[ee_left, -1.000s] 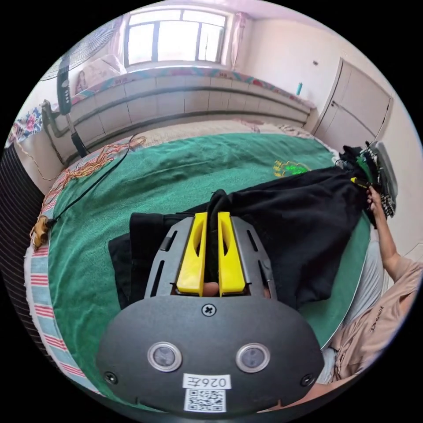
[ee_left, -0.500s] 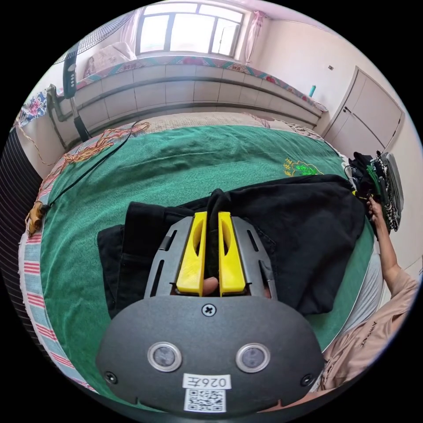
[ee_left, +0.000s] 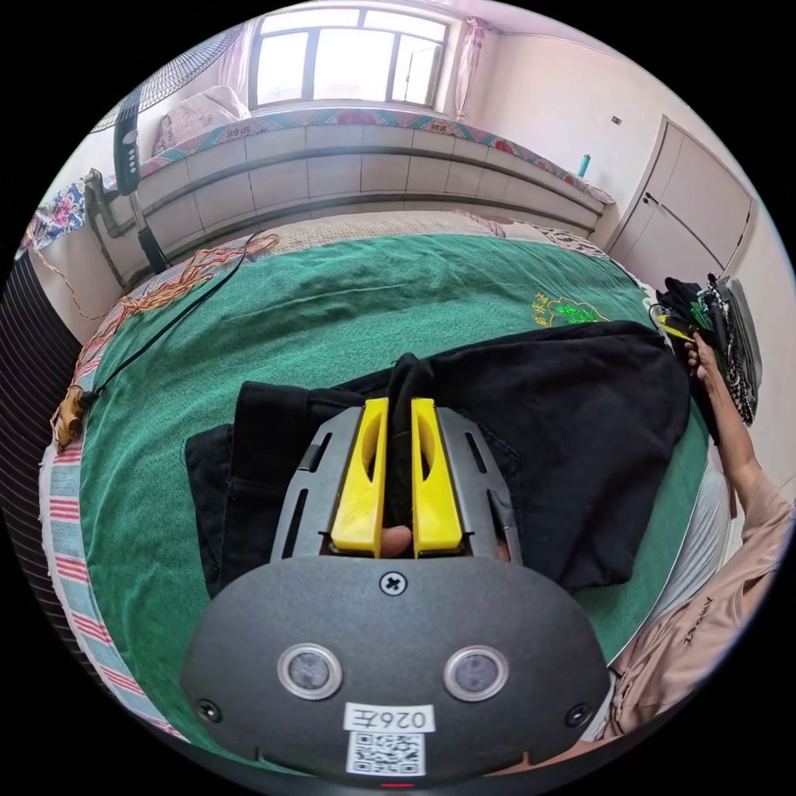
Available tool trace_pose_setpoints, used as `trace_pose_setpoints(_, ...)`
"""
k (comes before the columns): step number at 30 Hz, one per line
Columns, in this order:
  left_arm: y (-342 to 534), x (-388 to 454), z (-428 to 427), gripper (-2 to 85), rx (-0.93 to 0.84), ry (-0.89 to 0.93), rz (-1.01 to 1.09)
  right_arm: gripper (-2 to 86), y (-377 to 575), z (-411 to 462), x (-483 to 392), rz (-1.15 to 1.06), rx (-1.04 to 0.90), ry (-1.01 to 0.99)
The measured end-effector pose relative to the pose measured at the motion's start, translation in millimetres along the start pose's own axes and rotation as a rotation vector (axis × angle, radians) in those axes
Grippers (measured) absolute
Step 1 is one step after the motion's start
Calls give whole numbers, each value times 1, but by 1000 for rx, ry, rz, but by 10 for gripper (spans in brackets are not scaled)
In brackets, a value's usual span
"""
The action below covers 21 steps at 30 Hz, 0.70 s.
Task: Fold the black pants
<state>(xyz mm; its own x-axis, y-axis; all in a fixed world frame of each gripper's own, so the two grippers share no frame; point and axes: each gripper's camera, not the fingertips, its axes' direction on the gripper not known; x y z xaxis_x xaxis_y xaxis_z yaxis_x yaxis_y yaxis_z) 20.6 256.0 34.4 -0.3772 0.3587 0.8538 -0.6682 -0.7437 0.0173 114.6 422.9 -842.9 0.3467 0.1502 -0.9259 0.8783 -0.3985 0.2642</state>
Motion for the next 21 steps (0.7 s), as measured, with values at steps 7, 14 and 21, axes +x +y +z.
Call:
trace_pose_setpoints(7,16,-20,11,52,20,35,-11,1,56,-129,-32,-337,242,-35)
trace_pose_setpoints(14,32,-48,14,52,36,102,-52,57,126,-191,82,-140,212,5)
trace_pose_setpoints(21,44,-58,13,50,27,89,-50,35,173,-135,107,-180,1,33)
